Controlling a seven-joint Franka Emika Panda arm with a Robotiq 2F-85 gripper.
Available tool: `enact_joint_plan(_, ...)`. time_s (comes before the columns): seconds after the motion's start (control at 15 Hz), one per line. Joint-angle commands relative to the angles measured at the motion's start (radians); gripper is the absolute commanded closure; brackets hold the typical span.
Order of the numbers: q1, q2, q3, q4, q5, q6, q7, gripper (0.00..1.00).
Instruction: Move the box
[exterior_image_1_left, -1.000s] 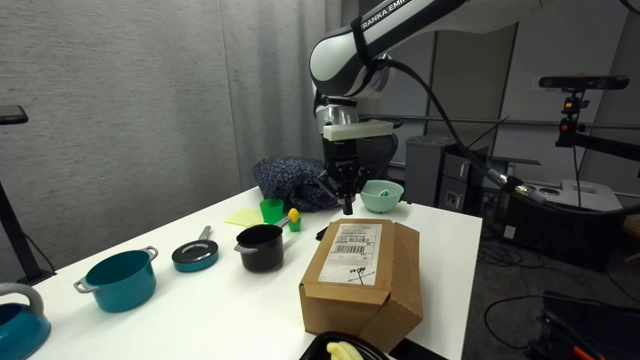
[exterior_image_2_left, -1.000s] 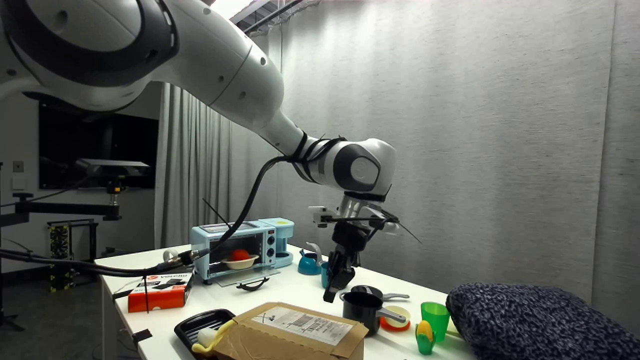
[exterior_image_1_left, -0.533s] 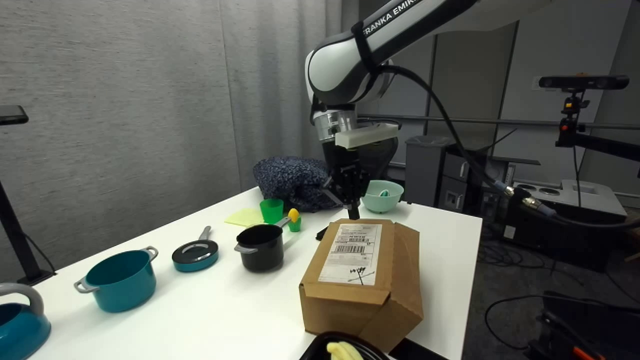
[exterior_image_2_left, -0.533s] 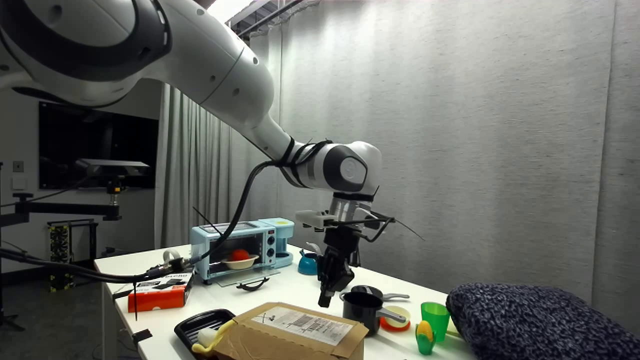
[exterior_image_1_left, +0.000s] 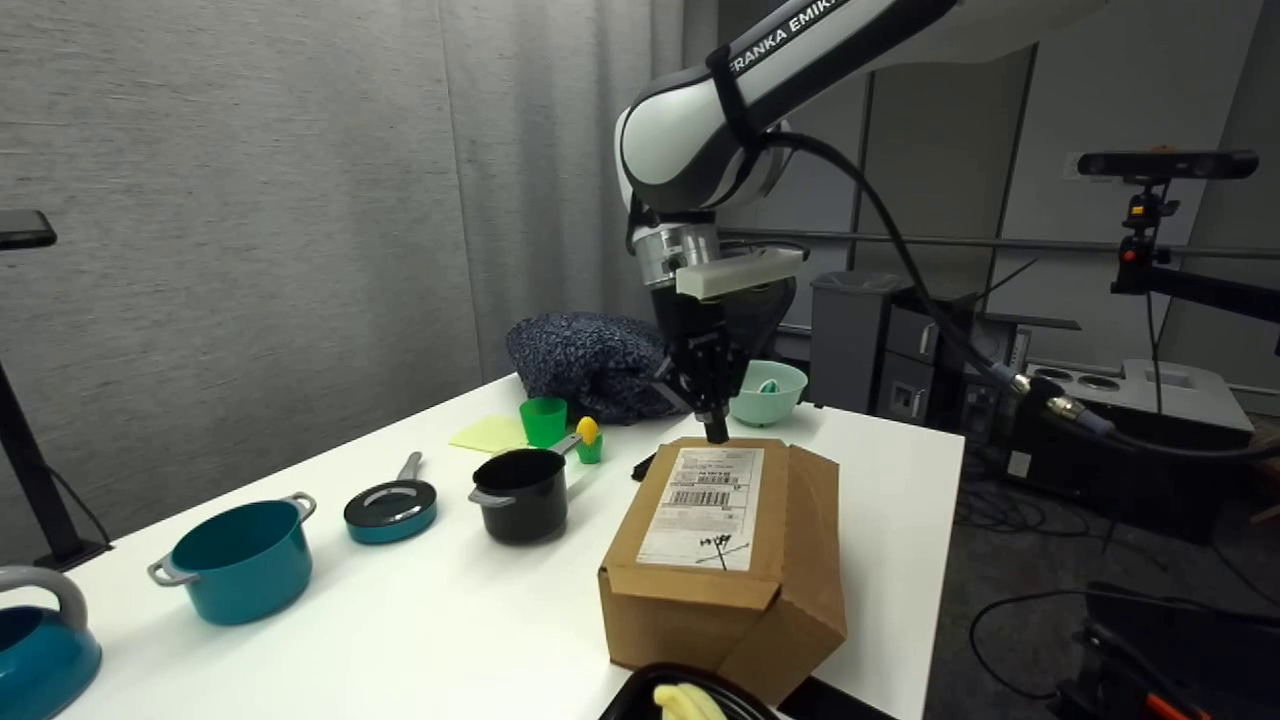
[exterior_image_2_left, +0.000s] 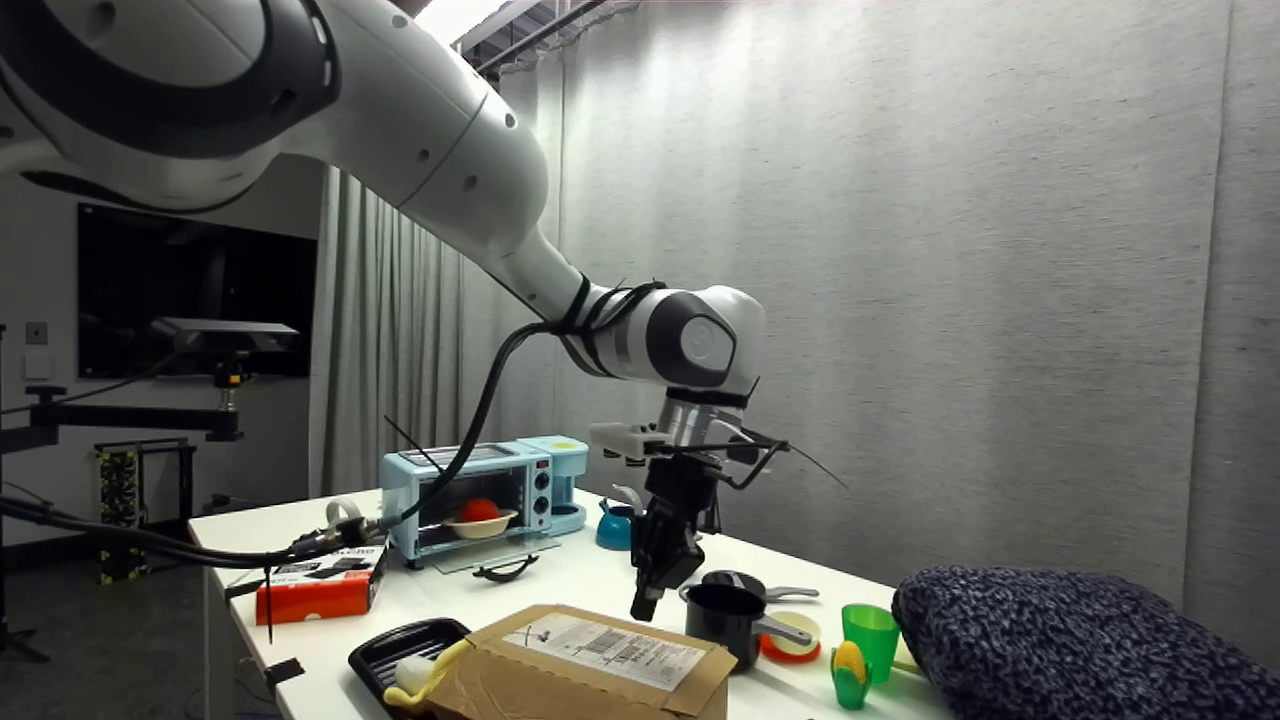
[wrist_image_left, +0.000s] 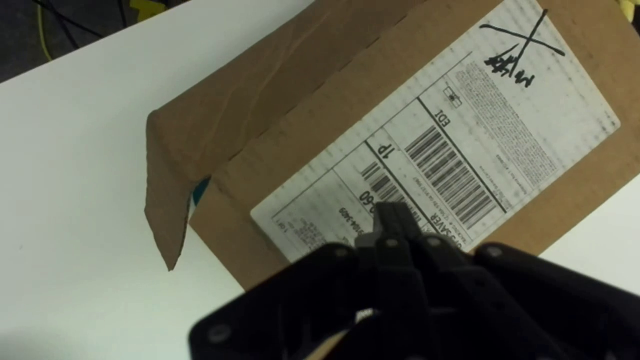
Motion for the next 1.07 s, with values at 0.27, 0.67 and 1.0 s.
enact_joint_plan(0.27,0.001,-0.204,-0.011,-0.326,0.015,0.034,0.015,1.0)
enact_joint_plan(0.67,-0.005,-0.266,-0.031,-0.585,0.023,0.32,0.122,1.0)
enact_joint_plan(1.0,-0.004,-0.259,-0.023,-0.689,0.062,0.538,0.119,1.0)
